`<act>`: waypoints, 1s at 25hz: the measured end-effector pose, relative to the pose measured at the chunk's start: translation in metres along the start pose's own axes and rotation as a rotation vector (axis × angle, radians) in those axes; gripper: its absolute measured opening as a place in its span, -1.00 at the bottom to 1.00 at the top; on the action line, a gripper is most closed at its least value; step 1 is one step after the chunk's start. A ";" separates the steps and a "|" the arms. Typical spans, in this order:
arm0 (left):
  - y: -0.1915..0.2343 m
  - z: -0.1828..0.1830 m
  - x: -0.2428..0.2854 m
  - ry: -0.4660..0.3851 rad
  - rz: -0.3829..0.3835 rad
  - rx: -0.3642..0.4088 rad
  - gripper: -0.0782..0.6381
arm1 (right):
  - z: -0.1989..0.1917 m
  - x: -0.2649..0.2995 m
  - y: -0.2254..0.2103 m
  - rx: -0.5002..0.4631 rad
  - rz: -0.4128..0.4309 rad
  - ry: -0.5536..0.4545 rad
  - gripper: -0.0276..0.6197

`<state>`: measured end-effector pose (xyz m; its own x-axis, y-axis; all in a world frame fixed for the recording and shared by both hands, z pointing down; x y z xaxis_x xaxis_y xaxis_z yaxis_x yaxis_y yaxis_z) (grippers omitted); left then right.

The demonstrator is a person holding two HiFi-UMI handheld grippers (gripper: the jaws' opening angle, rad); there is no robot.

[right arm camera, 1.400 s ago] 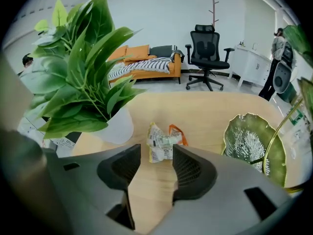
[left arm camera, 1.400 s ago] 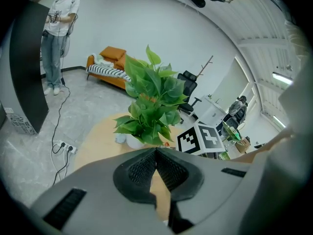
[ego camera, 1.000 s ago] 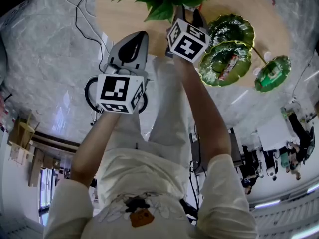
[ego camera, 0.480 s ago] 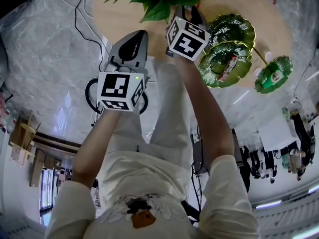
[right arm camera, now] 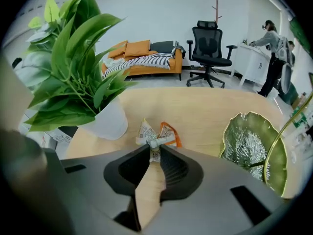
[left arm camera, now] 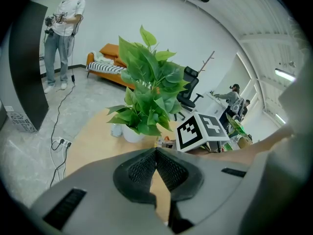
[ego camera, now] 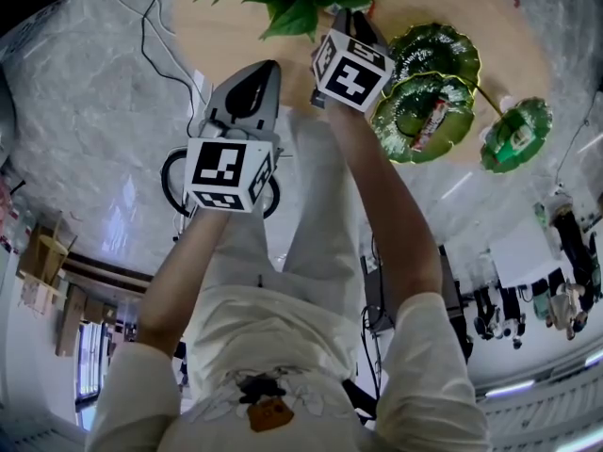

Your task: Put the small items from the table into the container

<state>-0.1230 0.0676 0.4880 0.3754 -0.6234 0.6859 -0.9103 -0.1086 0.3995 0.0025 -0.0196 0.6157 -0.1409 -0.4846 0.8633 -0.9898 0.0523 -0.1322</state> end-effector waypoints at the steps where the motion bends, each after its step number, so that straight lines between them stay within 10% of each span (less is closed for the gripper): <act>1: 0.000 0.000 -0.001 0.000 0.000 0.000 -0.76 | -0.001 -0.001 0.001 -0.002 0.001 0.001 -0.70; 25: -0.015 0.003 -0.018 -0.001 -0.031 0.057 -0.76 | -0.010 -0.057 0.030 0.049 0.118 -0.050 -0.88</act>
<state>-0.1171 0.0785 0.4679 0.4030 -0.6200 0.6732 -0.9069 -0.1714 0.3850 -0.0190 0.0180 0.5670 -0.2543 -0.5206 0.8150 -0.9641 0.0700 -0.2562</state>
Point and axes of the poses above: the fingertips, and each gripper's own axes: x forward along the fingers, y to its left, z out of its top, the point moved 2 cm from there along -x, backward along the fingers, and after that the axes turned 1 degree about z, right-handed, at the moved point
